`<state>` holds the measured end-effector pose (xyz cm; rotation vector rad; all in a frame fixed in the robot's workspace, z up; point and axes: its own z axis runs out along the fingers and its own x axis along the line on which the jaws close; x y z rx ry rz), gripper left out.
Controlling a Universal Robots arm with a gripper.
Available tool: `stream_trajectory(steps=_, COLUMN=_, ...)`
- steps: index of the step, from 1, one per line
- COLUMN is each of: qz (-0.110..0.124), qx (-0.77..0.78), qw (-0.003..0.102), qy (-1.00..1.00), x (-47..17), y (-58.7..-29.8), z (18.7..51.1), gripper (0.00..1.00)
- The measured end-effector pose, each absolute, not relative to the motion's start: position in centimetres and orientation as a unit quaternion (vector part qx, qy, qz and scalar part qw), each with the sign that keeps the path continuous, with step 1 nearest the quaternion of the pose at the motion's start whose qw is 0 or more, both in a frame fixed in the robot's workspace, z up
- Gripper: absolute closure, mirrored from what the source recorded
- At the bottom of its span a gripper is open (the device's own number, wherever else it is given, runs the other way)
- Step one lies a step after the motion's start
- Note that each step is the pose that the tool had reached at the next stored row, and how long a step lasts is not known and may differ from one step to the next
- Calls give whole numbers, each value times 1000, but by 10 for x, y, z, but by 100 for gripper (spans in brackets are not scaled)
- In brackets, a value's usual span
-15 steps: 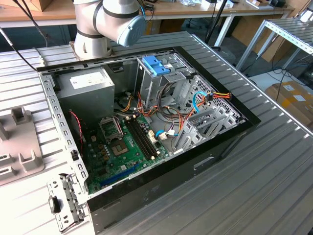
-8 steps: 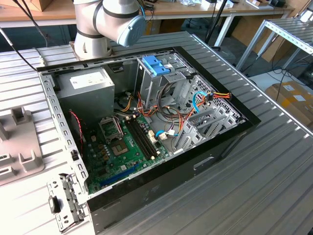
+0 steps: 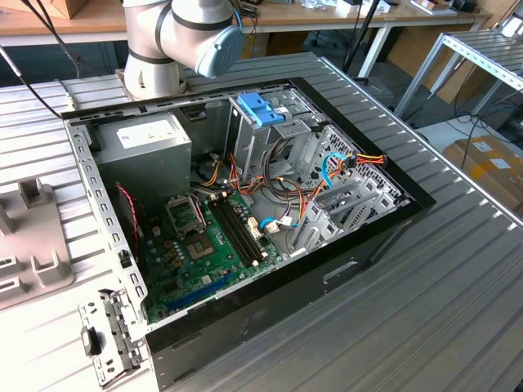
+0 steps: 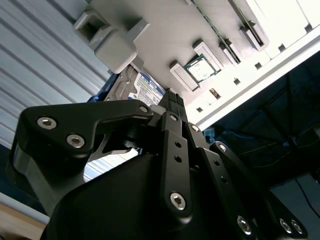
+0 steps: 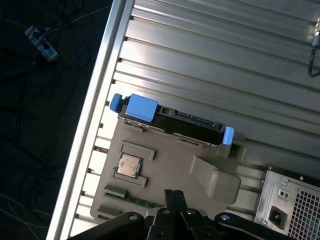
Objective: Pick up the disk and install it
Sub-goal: 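Pick up the disk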
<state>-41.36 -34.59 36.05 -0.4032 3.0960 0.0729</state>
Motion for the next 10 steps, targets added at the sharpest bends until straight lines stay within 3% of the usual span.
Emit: stream_trajectory(steps=10, qz=23, qx=-144, qw=9, qy=989, x=-414, y=-346, z=360, gripper=89)
